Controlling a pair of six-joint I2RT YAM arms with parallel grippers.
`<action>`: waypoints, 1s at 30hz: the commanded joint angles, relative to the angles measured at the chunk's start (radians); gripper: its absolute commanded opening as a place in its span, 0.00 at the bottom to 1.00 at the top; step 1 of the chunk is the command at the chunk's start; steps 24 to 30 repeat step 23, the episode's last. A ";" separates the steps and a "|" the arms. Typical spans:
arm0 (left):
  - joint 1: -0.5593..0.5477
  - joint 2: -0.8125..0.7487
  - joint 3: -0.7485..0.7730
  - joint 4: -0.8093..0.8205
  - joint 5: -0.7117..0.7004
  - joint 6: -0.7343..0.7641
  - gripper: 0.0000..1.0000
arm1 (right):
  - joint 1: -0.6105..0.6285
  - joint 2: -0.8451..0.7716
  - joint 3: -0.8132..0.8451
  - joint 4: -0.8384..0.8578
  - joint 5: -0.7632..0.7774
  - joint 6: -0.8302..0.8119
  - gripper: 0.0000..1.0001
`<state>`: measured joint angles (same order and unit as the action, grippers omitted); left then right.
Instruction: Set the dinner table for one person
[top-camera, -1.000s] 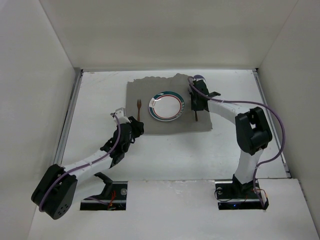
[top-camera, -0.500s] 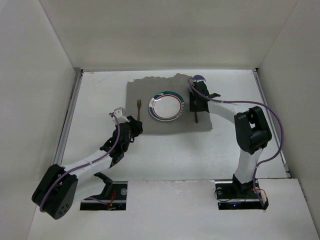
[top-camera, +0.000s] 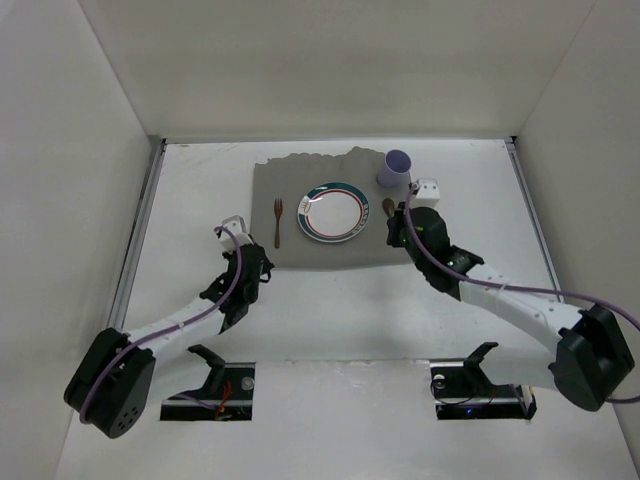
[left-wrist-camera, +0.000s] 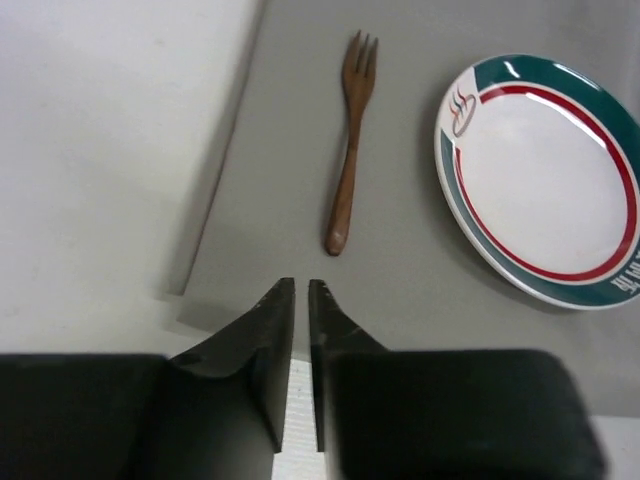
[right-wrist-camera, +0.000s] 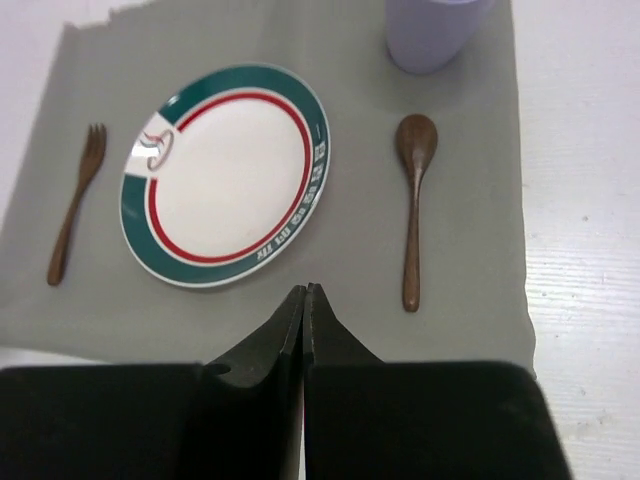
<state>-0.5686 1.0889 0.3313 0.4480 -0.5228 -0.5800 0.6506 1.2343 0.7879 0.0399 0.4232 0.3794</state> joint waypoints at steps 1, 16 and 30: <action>0.005 -0.082 0.093 -0.144 -0.095 -0.006 0.06 | 0.001 -0.067 -0.088 0.196 0.065 0.071 0.01; 0.266 -0.294 0.227 -0.712 -0.125 -0.187 0.46 | -0.027 -0.142 -0.303 0.371 0.089 0.227 0.56; 0.247 -0.267 0.247 -0.729 -0.079 -0.176 0.45 | -0.042 -0.104 -0.292 0.362 0.107 0.207 0.56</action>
